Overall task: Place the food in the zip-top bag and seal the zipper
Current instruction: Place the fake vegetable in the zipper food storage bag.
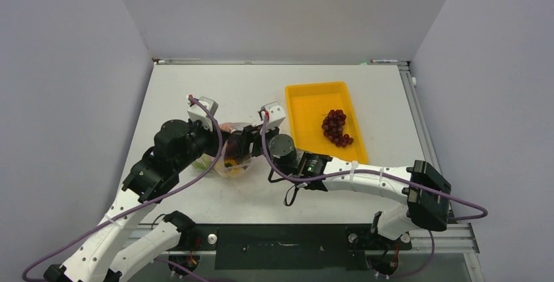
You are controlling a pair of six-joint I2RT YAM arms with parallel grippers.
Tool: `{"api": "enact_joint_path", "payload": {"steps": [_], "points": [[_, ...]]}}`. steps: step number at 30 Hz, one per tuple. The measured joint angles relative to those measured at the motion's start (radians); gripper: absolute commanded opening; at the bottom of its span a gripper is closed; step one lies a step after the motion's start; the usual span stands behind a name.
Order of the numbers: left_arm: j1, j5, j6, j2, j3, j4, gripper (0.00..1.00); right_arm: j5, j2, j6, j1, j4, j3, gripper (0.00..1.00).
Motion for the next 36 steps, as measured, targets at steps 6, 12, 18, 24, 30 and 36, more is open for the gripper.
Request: {"api": "enact_joint_path", "payload": {"steps": [6, 12, 18, 24, 30, 36], "points": [[0.0, 0.0, 0.0, 0.0, 0.0, 0.0, 0.0, -0.121, -0.001, 0.074, -0.034, -0.142, 0.05, 0.53], [0.0, 0.0, 0.0, 0.001, 0.0, 0.0, 0.0, -0.187, -0.002, 0.105, -0.034, -0.22, 0.056, 0.53], [0.0, 0.002, 0.0, 0.003, 0.0, 0.0, 0.0, -0.192, -0.004, 0.116, -0.034, -0.265, 0.056, 0.57], [0.0, 0.003, 0.0, 0.005, 0.0, 0.0, 0.0, -0.188, -0.003, 0.119, -0.034, -0.28, 0.056, 0.59], [0.0, 0.003, 0.0, 0.008, 0.0, 0.0, 0.0, -0.191, 0.003, 0.138, -0.04, -0.285, 0.056, 0.59], [0.0, 0.003, 0.0, 0.008, 0.0, 0.0, 0.0, -0.212, 0.021, 0.157, -0.054, -0.285, 0.059, 0.58]]}}
